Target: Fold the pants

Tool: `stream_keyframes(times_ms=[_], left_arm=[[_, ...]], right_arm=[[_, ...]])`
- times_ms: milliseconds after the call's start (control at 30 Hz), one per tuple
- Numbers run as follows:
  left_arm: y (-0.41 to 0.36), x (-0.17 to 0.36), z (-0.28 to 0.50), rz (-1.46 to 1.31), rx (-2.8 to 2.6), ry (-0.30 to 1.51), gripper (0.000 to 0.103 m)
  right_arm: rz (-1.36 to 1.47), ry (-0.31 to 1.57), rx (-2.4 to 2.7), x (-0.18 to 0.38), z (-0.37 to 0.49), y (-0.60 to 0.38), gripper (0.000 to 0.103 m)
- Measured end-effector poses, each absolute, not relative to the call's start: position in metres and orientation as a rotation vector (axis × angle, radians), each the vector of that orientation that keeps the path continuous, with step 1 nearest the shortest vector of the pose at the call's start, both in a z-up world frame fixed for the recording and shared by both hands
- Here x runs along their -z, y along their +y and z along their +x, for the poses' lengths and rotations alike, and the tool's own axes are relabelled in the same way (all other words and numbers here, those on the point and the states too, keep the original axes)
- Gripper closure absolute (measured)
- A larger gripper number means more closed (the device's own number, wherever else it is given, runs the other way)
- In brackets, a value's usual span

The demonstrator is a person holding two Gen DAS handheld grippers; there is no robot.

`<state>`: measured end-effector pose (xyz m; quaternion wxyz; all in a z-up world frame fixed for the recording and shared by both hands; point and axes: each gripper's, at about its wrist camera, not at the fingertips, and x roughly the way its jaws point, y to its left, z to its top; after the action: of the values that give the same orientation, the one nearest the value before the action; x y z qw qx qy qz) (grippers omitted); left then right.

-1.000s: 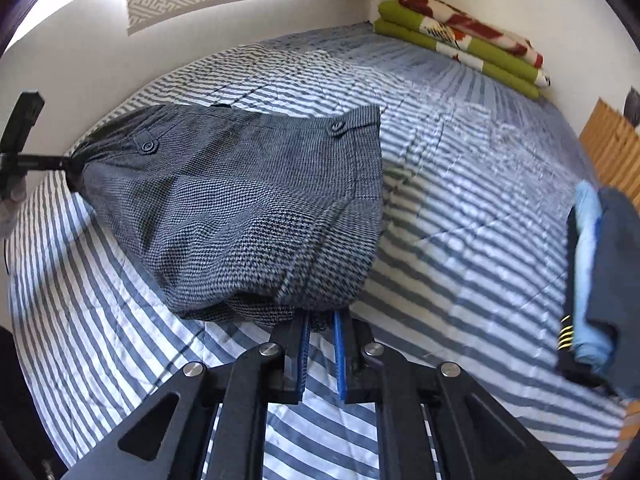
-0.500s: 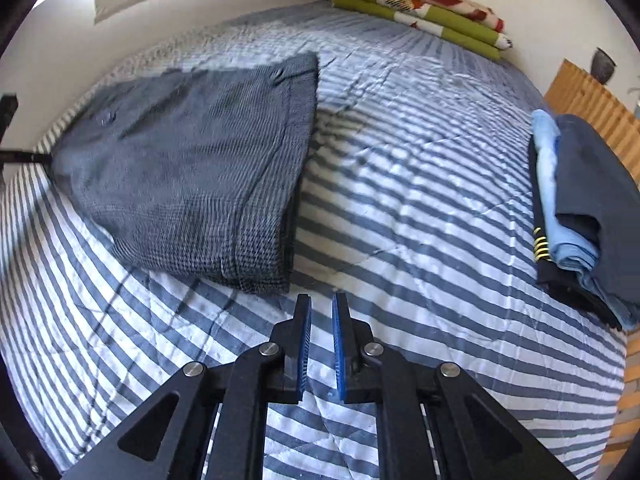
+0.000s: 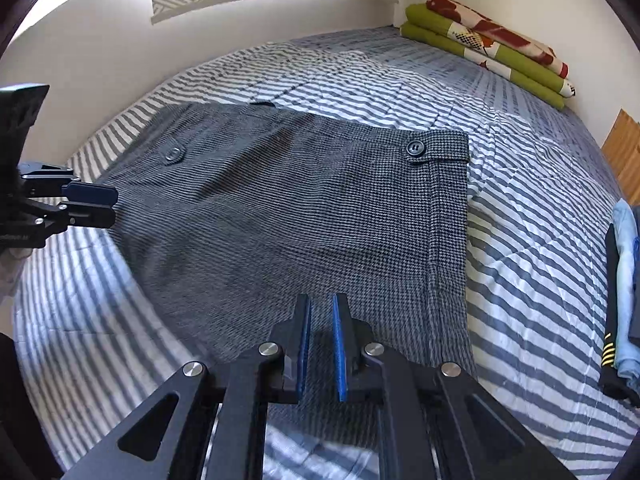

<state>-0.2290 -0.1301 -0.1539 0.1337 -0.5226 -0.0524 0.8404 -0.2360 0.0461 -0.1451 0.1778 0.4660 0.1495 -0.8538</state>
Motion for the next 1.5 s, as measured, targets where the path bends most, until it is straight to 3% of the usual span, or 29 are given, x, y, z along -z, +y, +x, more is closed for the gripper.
stream_keyframes(times_ms=[133,233,400,500,600,700,767,867,967,1033,1167,1233,1300,1400,1500], left_arm=[[-0.141,0.14,-0.234,-1.457,-2.467,-0.222,0.072],[-0.146,0.128,-0.238,-1.428,-2.495,-0.195,0.072],[-0.164,0.132,-0.271,-1.426,-2.508,-0.31,0.072],[-0.174,0.147,-0.295,-1.448,-2.529,-0.335,0.072],[-0.179,0.157,-0.31,-1.447,-2.538,-0.339,0.079],[-0.176,0.159,-0.317,-1.439,-2.549,-0.305,0.079],[-0.177,0.155,-0.315,-1.444,-2.557,-0.281,0.079],[-0.18,0.14,-0.3,-1.412,-2.593,-0.304,0.075],[-0.179,0.121,-0.27,-1.363,-2.597,-0.36,0.068],[-0.177,0.113,-0.248,-1.357,-2.579,-0.419,0.055],[-0.158,0.113,-0.198,-1.383,-2.507,-0.493,0.055],[-0.145,0.121,-0.183,-1.414,-2.497,-0.465,0.055],[-0.139,0.13,-0.175,-1.462,-2.501,-0.451,0.055],[-0.143,0.137,-0.17,-1.486,-2.539,-0.487,0.055],[-0.159,0.142,-0.163,-1.492,-2.51,-0.643,0.055]], right_arm=[[1.45,0.229,2.435,0.159,-0.274,0.08,0.097],[1.386,0.164,2.465,0.134,-0.277,0.091,0.093],[1.278,0.095,2.45,0.11,-0.299,0.083,0.089],[1.291,0.067,2.44,0.116,-0.334,0.066,0.088],[1.336,0.037,2.494,0.129,-0.37,0.064,0.09],[1.411,-0.124,2.479,0.148,-0.399,0.077,0.092],[1.4,-0.096,2.489,0.151,-0.401,0.074,0.092],[1.391,-0.031,2.488,0.142,-0.393,0.072,0.09],[1.368,-0.131,2.471,0.126,-0.369,0.087,0.085],[1.342,-0.172,2.435,0.116,-0.34,0.095,0.082],[1.27,-0.056,2.371,0.107,-0.265,0.081,0.08],[1.229,0.03,2.306,0.108,-0.228,0.061,0.071],[1.176,0.177,2.253,0.113,-0.195,0.032,0.06],[1.1,0.445,2.174,0.127,-0.155,-0.016,0.054],[1.061,0.633,2.16,0.145,-0.14,-0.049,0.053]])
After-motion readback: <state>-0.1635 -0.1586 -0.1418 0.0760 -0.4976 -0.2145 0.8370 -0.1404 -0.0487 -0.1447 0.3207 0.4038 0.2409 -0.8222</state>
